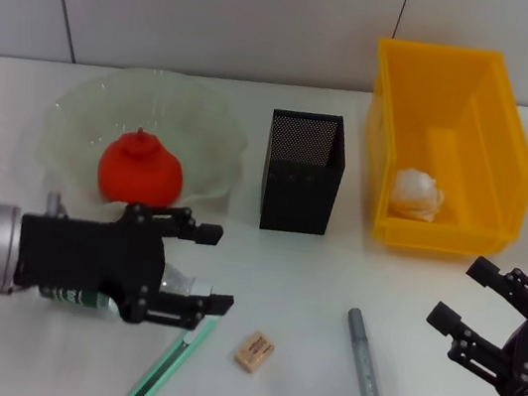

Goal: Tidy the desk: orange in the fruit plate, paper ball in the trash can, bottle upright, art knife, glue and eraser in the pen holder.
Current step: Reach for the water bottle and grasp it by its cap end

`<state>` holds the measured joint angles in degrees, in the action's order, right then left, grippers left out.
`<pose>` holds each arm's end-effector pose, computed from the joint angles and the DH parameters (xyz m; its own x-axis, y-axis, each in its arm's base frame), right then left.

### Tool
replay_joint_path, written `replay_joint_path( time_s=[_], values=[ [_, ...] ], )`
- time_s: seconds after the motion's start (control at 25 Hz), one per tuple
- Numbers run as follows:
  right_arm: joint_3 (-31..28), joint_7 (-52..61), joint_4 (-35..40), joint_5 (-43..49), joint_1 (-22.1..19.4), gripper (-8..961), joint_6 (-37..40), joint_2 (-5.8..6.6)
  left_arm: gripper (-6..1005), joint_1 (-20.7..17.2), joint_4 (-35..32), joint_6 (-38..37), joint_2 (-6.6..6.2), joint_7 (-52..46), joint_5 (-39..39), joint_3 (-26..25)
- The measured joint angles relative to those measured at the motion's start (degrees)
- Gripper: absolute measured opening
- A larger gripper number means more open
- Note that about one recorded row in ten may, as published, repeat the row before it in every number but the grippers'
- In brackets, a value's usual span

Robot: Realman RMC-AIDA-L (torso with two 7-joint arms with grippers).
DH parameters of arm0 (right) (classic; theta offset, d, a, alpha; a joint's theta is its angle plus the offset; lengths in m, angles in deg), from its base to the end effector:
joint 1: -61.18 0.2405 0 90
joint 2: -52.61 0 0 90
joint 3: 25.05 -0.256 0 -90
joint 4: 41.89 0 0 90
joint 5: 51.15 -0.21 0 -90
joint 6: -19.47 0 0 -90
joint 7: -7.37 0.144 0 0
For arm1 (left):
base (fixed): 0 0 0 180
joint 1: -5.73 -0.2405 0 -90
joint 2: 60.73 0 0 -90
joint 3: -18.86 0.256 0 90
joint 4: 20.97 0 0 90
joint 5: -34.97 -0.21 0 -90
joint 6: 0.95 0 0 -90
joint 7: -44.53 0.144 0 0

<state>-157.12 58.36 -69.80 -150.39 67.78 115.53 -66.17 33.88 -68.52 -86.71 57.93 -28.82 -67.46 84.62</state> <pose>0.3286 0.2167 0.0131 0.6193 -0.0804 -0.7810 -0.5615 -0.7407 -0.3690 -0.2133 0.3262 -0.0257 0.9193 0.0456 0.3909 0.1029 -0.9866 -0.1269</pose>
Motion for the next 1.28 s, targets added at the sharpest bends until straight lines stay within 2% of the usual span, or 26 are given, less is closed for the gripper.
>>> replay_joint_path(
  time_s=[0.04,0.16,0.2,0.28,0.4,0.44,0.52,0.56,0.6,0.64,0.8,1.28],
  values=[
    [0.0,0.0,0.0,0.0,0.0,810,0.0,0.0,782,0.0,0.0,0.0,0.0,0.0,0.0,0.0],
    [0.2,0.04,0.06,0.0,-0.01,810,0.05,-0.02,783,-0.19,-9.57,1.32,0.15,-8.77,-5.82,3.91],
    [0.35,0.08,0.14,0.0,-0.01,810,0.03,0.15,783,0.08,-14.55,1.68,0.24,-12.27,-9.34,7.26],
    [0.36,0.2,0.14,-0.02,0.01,810,0.02,0.32,783,0.31,-16.38,2.11,0.28,-13.69,-10.88,8.94],
    [0.24,0.68,0.0,0.53,0.02,810,0.09,0.75,780,2.01,-22.11,5.2,0.43,-21.99,-18.08,16.55],
    [0.24,0.68,0.0,0.53,0.02,810,0.09,0.75,778,2.01,-22.11,5.2,0.43,-21.99,-18.08,16.55],
    [0.04,0.93,0.0,1.22,0.14,810,0.06,0.88,775,3.63,-24.24,7.65,0.5,-29.16,-23.87,21.68],
    [0.04,0.93,0.0,1.22,0.14,810,0.06,0.88,773,3.63,-24.24,7.65,0.5,-29.16,-23.87,21.68],
    [0.19,1.02,0.0,1.25,0.14,810,-0.14,0.9,772,4.38,-24.8,9.11,0.53,-31.8,-26.43,24.07],
    [0.19,1.02,0.0,1.25,0.14,810,-0.14,0.9,770,4.38,-24.8,9.11,0.53,-31.8,-26.43,24.07],
    [0.34,1.04,0.01,1.3,0.13,810,-0.22,0.89,763,4.91,-25.15,13.35,0.54,-35.1,-32.32,29.19],
    [0.31,1.15,0.15,1.42,0.83,810,-0.26,0.66,744,5.71,-21.46,14.88,0.51,-35.28,-34.22,28.89]
  ],
)
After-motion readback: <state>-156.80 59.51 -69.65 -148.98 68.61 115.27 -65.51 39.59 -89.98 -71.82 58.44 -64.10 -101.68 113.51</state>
